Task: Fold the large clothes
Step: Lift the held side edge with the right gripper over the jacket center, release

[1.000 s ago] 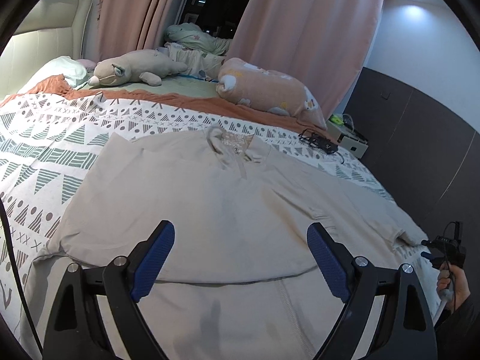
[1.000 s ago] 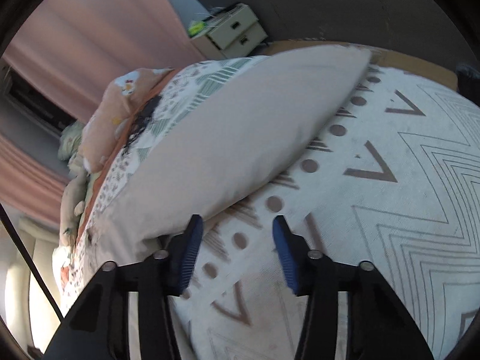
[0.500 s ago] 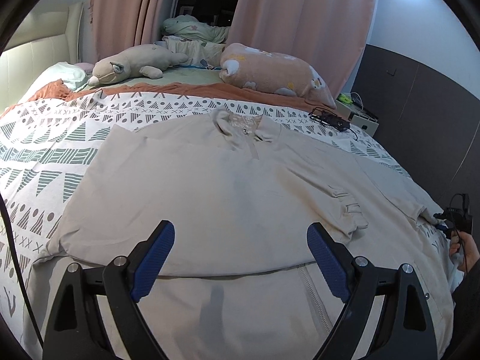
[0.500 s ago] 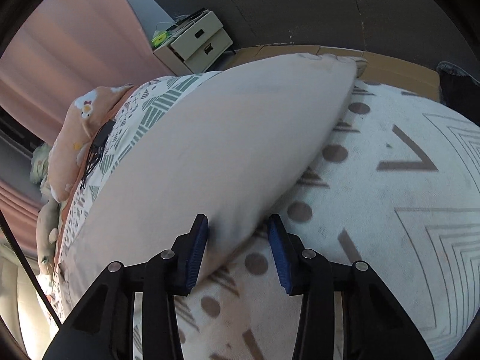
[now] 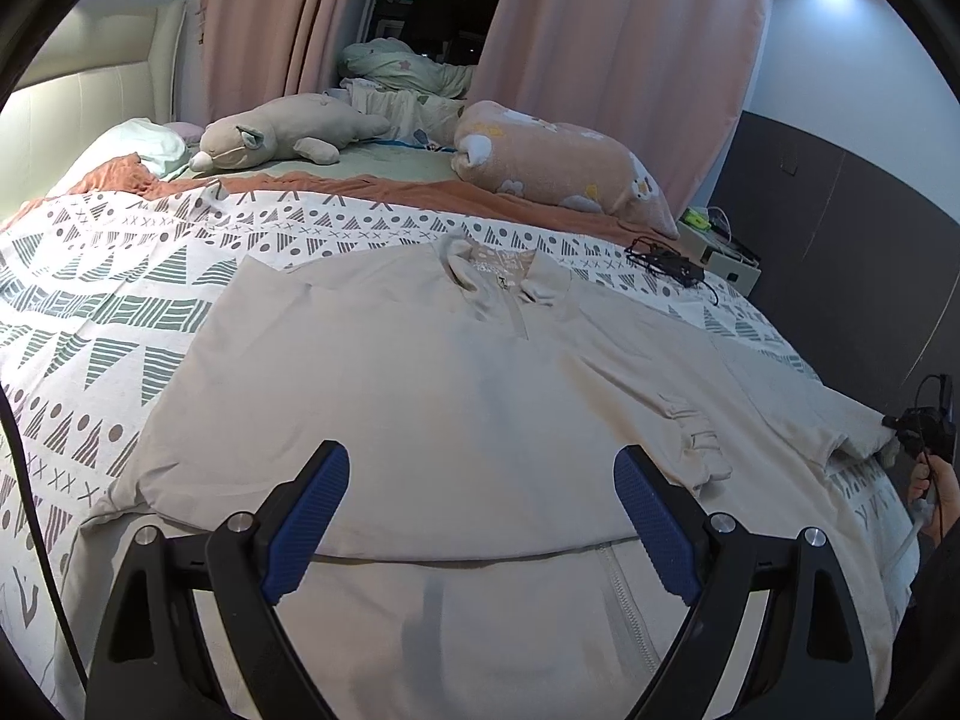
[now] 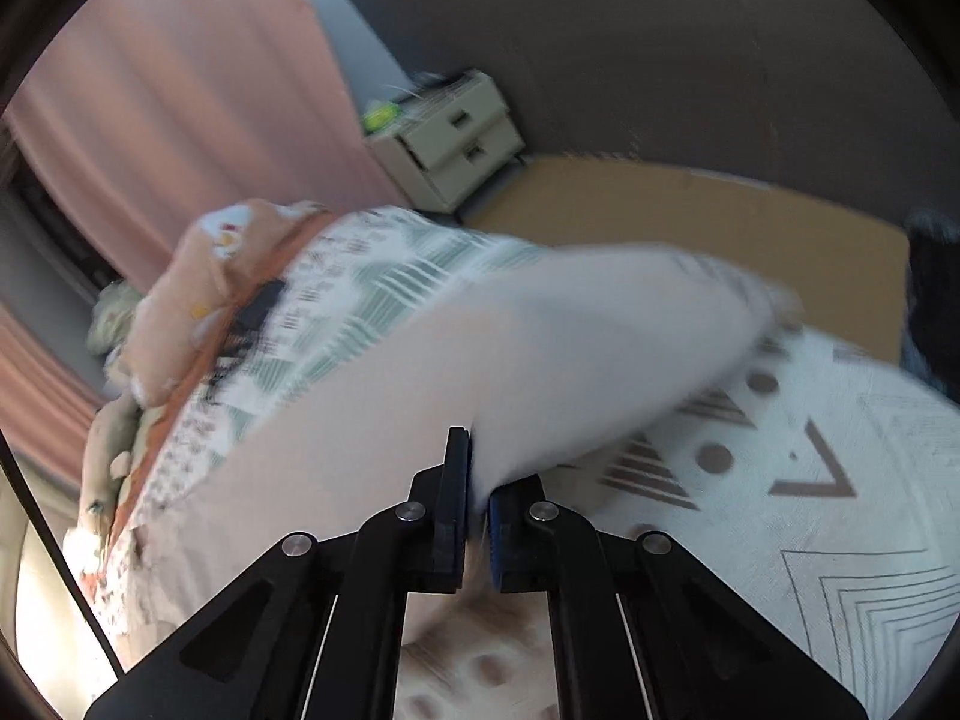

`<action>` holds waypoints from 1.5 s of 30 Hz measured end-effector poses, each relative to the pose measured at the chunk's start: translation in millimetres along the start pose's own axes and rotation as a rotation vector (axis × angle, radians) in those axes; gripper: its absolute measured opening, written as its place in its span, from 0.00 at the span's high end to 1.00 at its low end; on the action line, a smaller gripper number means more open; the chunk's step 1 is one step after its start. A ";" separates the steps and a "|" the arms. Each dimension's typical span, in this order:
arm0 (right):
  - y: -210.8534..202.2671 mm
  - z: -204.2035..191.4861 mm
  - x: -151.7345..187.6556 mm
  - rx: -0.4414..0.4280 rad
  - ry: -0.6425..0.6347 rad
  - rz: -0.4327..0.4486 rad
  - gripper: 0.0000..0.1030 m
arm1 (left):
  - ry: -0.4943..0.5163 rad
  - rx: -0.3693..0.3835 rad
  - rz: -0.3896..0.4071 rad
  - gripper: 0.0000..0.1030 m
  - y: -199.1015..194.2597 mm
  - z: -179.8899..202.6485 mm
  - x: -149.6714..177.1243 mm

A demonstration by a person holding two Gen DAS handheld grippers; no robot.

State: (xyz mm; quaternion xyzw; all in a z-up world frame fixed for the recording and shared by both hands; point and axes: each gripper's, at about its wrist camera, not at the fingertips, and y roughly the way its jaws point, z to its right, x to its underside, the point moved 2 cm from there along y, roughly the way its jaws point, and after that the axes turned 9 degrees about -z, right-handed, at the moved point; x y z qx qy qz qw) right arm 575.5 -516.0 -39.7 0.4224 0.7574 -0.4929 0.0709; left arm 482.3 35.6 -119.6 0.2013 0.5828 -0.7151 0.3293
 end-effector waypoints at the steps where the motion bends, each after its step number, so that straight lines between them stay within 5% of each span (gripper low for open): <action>1: -9.4 -11.4 -0.3 -0.007 -0.023 0.012 0.99 | -0.009 0.003 0.004 0.11 -2.9 -3.0 -1.0; 13: -117.6 -178.4 36.8 -0.143 -0.294 0.116 0.99 | -0.130 0.086 0.062 0.11 -41.4 -47.9 -17.5; 22: -140.7 -255.3 90.2 -0.200 -0.417 0.077 0.99 | -0.177 0.135 0.073 0.11 -62.4 -75.7 -24.9; 32: -96.2 -309.9 141.6 -0.219 -0.500 -0.037 0.99 | -0.247 0.173 0.080 0.11 -72.2 -103.4 -26.0; 45: 26.6 -341.7 230.4 -0.201 -0.513 -0.368 0.96 | -0.270 0.183 0.091 0.11 -75.9 -109.6 -26.5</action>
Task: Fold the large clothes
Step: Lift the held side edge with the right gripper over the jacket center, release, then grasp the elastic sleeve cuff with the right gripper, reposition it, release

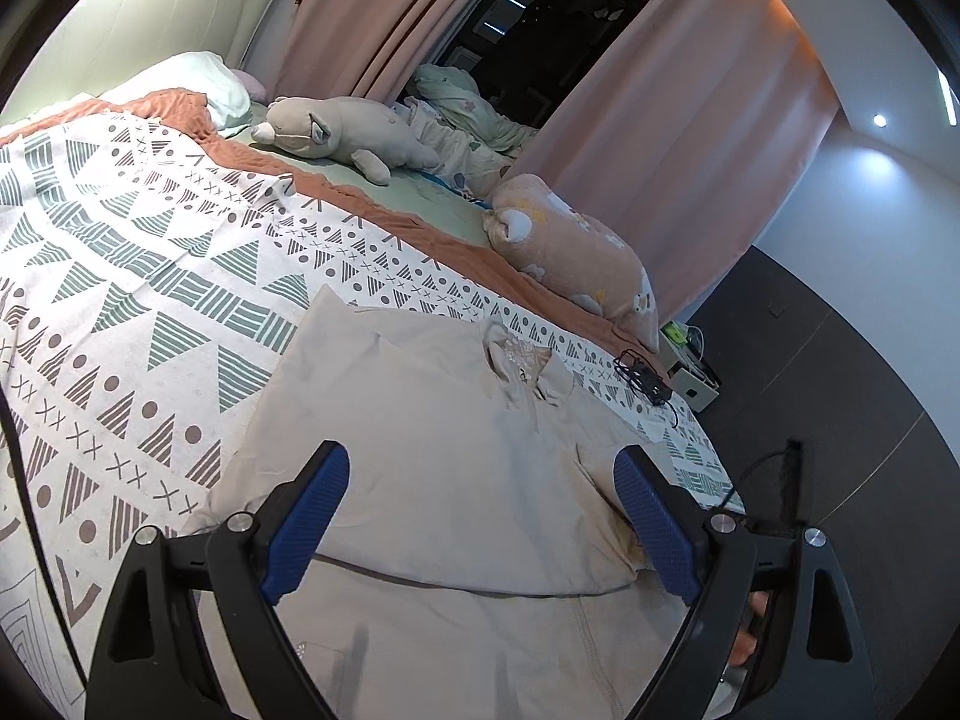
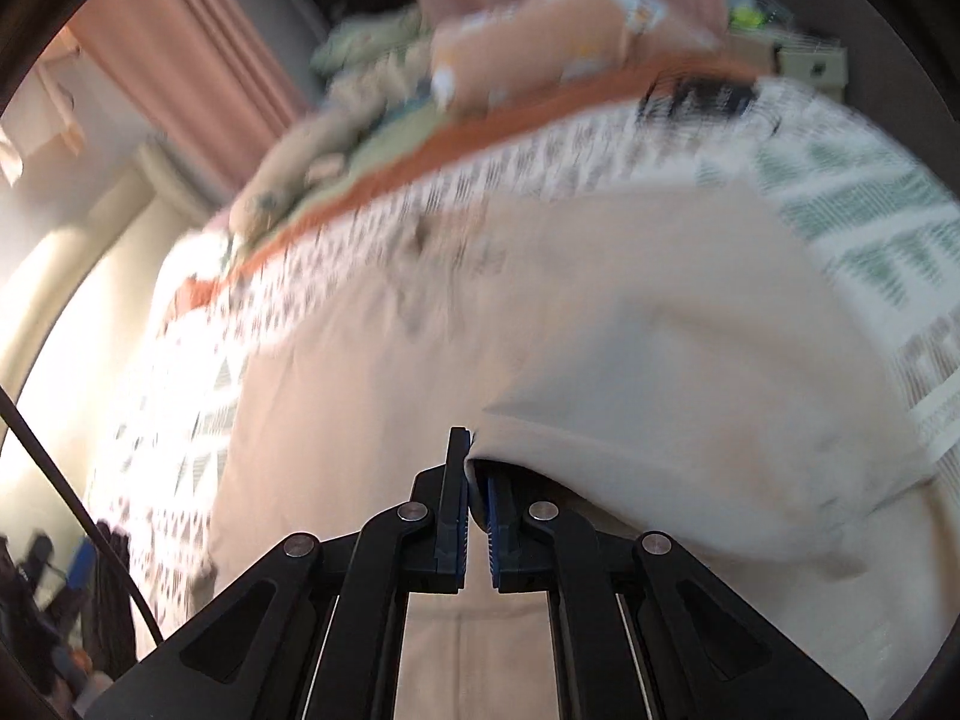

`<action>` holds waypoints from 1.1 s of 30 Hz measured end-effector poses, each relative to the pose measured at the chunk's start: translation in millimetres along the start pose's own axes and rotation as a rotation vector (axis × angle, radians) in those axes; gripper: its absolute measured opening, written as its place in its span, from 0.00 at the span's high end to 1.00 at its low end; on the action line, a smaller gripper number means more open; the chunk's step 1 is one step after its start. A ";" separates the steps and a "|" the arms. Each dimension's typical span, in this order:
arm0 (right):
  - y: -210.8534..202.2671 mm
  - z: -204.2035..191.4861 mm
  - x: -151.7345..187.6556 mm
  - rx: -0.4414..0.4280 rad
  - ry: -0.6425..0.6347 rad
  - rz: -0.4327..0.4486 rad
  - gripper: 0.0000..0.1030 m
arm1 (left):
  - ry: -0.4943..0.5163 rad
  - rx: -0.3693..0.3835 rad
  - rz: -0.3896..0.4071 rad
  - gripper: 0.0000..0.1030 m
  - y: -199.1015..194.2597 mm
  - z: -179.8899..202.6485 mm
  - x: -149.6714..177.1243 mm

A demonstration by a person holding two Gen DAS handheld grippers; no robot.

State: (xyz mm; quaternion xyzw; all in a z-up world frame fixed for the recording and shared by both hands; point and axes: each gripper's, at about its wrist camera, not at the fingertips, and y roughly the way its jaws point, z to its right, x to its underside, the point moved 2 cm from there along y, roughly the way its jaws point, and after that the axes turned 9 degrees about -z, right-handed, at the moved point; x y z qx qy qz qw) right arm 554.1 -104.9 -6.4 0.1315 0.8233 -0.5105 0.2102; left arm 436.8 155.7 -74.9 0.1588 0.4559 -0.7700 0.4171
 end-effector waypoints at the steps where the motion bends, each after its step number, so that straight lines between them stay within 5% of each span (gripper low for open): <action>1: 7.7 -0.1 3.7 0.003 -0.002 -0.028 0.89 | 0.000 -0.001 -0.001 0.11 0.2 0.1 -0.3; 2: 13.6 0.4 6.2 0.001 -0.004 -0.054 0.82 | 0.000 -0.002 -0.001 0.11 0.5 0.0 -0.2; 4: 21.7 4.0 12.7 -0.023 0.002 -0.124 0.14 | -0.001 -0.004 -0.002 0.11 0.7 0.2 0.0; 5: 22.7 6.6 17.1 -0.034 0.008 -0.150 0.06 | 0.000 -0.005 -0.002 0.11 1.1 0.5 0.2; 11: 5.5 30.9 34.6 -0.022 0.006 -0.248 0.06 | 0.012 -0.011 -0.009 0.11 3.4 4.6 2.7; 20: -72.1 98.5 -2.8 0.153 0.075 -0.124 0.06 | 0.040 -0.039 -0.027 0.11 10.5 14.2 8.3; 28: -21.4 118.0 -32.6 0.280 0.128 -0.162 0.08 | 0.041 -0.075 -0.034 0.11 13.3 11.7 7.5; 29: -11.1 119.1 -33.4 0.293 0.132 -0.174 0.12 | 0.038 -0.078 -0.033 0.11 12.8 9.7 6.9; 31: 8.3 122.3 -29.9 0.301 0.153 -0.203 0.55 | 0.028 -0.080 -0.030 0.11 11.3 5.8 5.6; 33: 22.1 124.1 -20.8 0.267 0.199 -0.217 0.61 | 0.015 -0.079 -0.025 0.11 8.8 1.2 4.4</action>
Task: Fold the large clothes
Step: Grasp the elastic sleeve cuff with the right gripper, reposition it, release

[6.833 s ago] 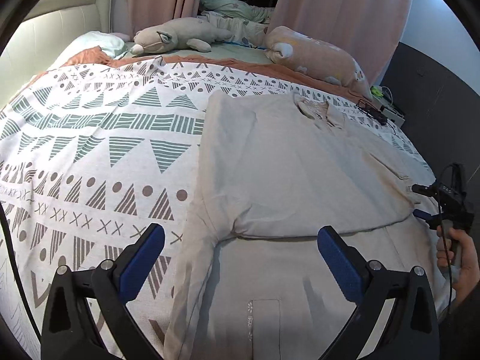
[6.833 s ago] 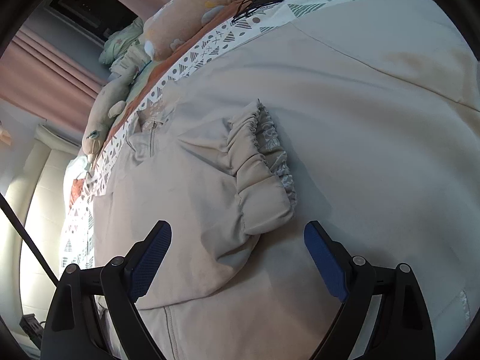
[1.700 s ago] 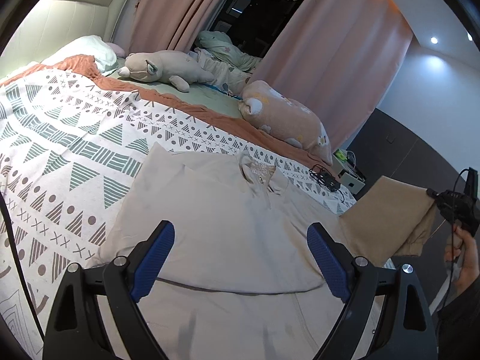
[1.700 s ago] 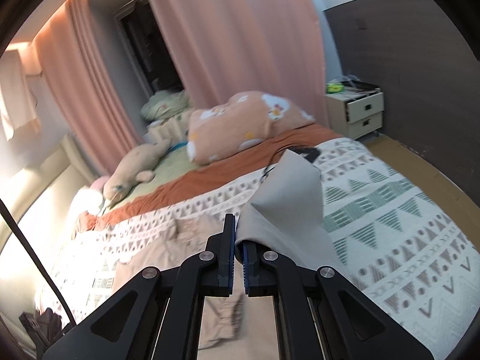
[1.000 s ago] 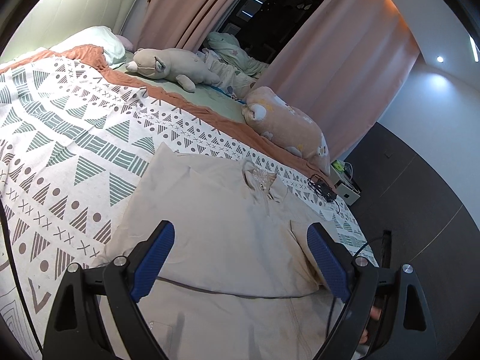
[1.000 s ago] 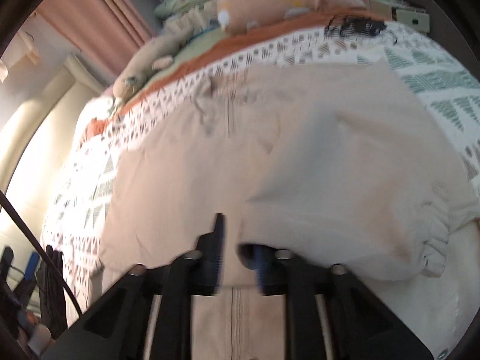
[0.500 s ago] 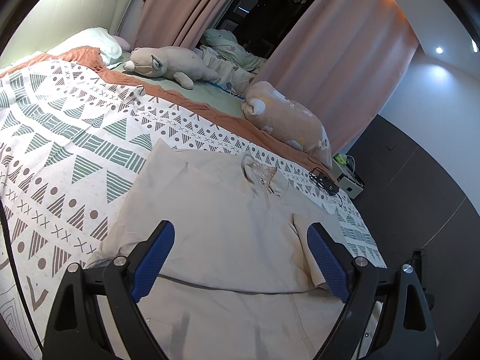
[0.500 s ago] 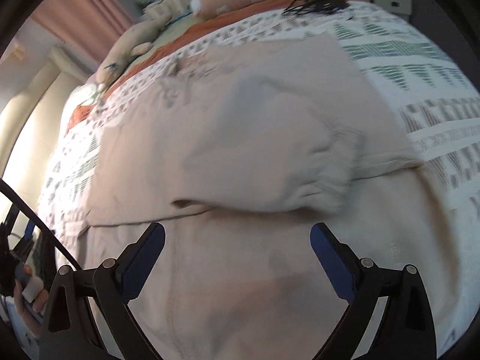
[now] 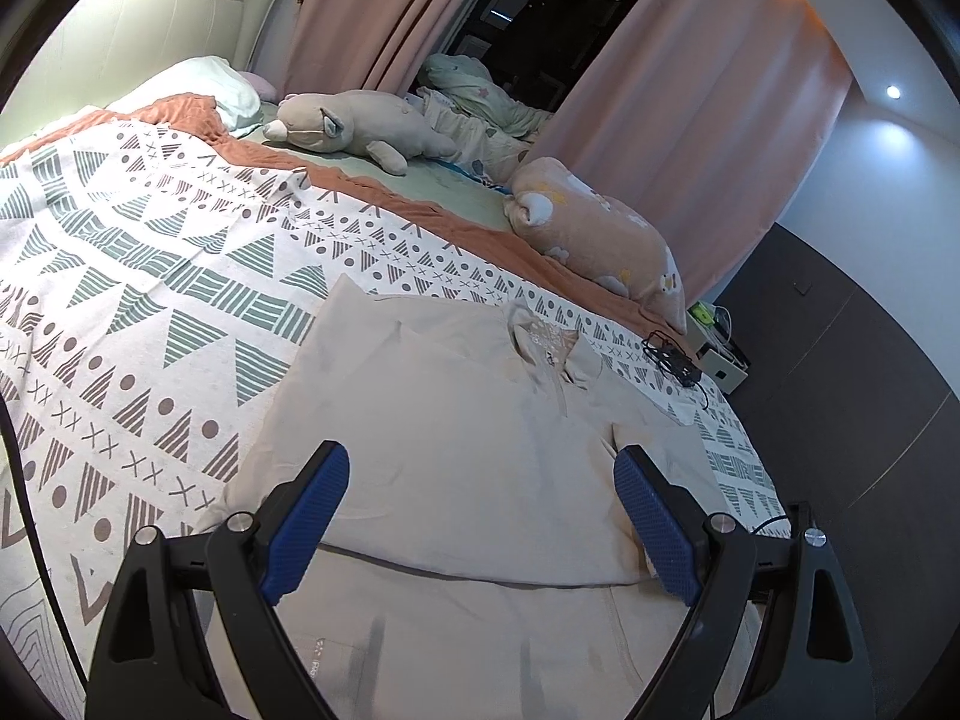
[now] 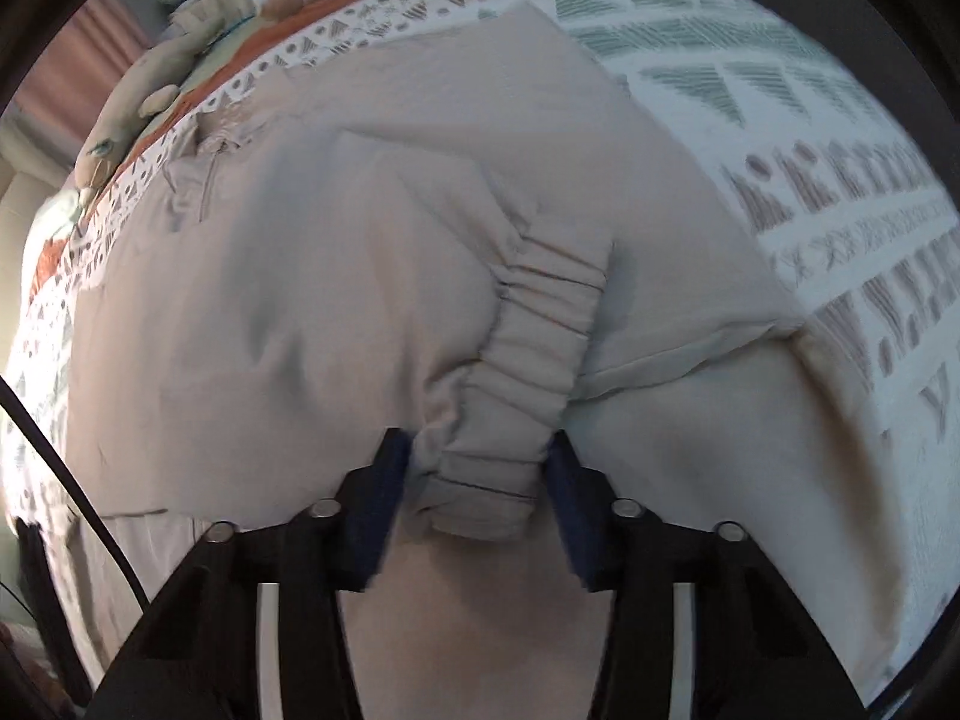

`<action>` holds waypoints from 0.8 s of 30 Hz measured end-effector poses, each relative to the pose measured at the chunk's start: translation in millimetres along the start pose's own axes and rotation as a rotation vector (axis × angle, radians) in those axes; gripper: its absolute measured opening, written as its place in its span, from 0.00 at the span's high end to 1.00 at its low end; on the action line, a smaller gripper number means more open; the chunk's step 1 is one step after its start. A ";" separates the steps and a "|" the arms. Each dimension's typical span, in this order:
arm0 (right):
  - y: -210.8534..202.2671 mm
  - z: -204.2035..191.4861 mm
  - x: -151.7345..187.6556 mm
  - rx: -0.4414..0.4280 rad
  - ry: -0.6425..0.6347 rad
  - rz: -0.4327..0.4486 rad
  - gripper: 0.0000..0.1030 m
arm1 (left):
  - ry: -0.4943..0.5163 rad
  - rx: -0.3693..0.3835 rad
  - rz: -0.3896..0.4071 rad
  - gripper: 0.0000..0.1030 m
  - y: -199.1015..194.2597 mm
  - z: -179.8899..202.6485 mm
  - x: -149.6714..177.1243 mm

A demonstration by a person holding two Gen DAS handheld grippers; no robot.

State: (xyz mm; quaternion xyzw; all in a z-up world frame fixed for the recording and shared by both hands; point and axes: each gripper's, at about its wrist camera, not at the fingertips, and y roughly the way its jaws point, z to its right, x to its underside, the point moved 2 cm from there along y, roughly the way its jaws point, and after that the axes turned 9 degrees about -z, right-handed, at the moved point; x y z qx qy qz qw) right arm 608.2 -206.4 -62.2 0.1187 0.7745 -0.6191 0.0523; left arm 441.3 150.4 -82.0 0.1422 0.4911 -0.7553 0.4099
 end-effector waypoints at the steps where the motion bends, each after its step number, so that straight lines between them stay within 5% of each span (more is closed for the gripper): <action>1: 1.1 -1.5 -1.8 0.003 -0.003 0.011 0.65 | -0.008 0.000 0.003 0.11 -0.6 -2.1 -0.6; 9: -31.7 -4.0 3.6 -0.038 -0.052 0.076 0.80 | -0.050 0.038 0.014 0.11 -5.4 -5.9 -1.7; 16: -75.0 -61.2 4.1 -0.089 -0.127 0.166 0.82 | -0.059 0.052 0.033 0.11 -16.0 -8.9 -2.5; 24: -91.6 -131.2 16.1 -0.124 -0.256 0.217 0.82 | -0.094 -0.087 0.028 0.11 -28.8 -32.0 -9.4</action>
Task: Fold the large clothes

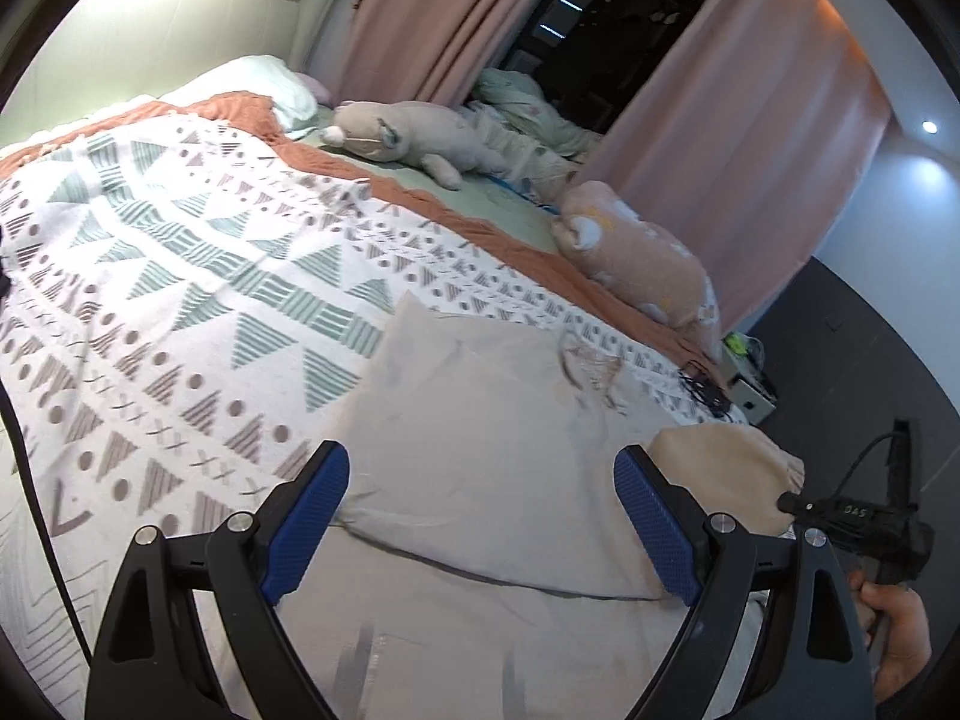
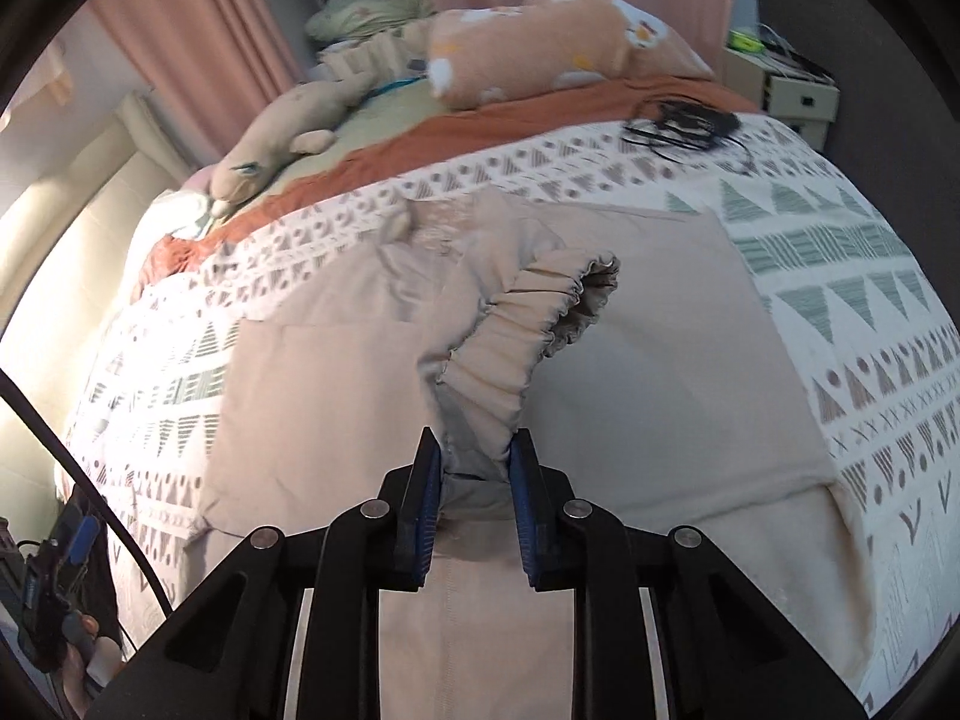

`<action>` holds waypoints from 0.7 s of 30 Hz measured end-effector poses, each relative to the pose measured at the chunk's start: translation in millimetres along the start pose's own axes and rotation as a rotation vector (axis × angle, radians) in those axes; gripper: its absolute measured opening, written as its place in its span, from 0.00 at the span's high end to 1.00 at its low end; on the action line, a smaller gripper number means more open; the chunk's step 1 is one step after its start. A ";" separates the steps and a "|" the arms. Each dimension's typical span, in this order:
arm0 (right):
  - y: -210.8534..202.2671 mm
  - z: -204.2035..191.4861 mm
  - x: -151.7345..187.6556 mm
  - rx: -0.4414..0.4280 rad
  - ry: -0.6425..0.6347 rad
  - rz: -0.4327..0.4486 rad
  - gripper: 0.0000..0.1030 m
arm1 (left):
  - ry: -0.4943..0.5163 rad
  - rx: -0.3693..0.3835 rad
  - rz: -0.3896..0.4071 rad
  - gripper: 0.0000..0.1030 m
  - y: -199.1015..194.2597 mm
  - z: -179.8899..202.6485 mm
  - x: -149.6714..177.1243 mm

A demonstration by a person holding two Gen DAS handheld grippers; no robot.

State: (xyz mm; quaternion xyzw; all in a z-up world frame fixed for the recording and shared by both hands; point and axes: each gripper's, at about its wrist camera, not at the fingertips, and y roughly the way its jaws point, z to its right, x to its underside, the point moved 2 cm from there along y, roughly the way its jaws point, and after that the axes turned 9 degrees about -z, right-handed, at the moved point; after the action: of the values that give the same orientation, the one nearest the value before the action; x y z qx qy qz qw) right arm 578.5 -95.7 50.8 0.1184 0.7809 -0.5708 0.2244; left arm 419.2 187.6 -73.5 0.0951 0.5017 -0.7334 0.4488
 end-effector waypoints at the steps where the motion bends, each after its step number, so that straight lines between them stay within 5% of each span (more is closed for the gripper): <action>1: 4.3 -11.8 -0.1 -0.005 -0.017 -0.003 0.82 | -0.013 -0.010 -0.001 0.11 -1.3 -5.4 -1.2; 7: 52.4 -65.8 -4.9 -0.027 -0.058 -0.056 0.76 | -0.047 -0.111 -0.007 0.11 -6.3 -33.9 -6.7; 9: 71.3 -81.4 -4.3 -0.076 -0.071 -0.088 0.62 | -0.057 -0.161 -0.018 0.11 -4.9 -41.7 -5.9; 12: 82.7 -90.5 -2.9 -0.121 -0.095 -0.105 0.23 | -0.071 -0.147 -0.048 0.11 2.0 -48.4 -6.0; 21: 33.2 -47.0 19.5 -0.066 -0.101 -0.045 0.23 | -0.012 -0.121 -0.064 0.11 -3.5 -33.7 6.8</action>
State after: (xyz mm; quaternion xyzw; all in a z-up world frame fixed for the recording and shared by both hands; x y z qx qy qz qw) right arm 566.0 -42.1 25.1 0.0644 0.7896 -0.5547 0.2543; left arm 402.2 211.8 -91.4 0.0472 0.5452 -0.7163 0.4330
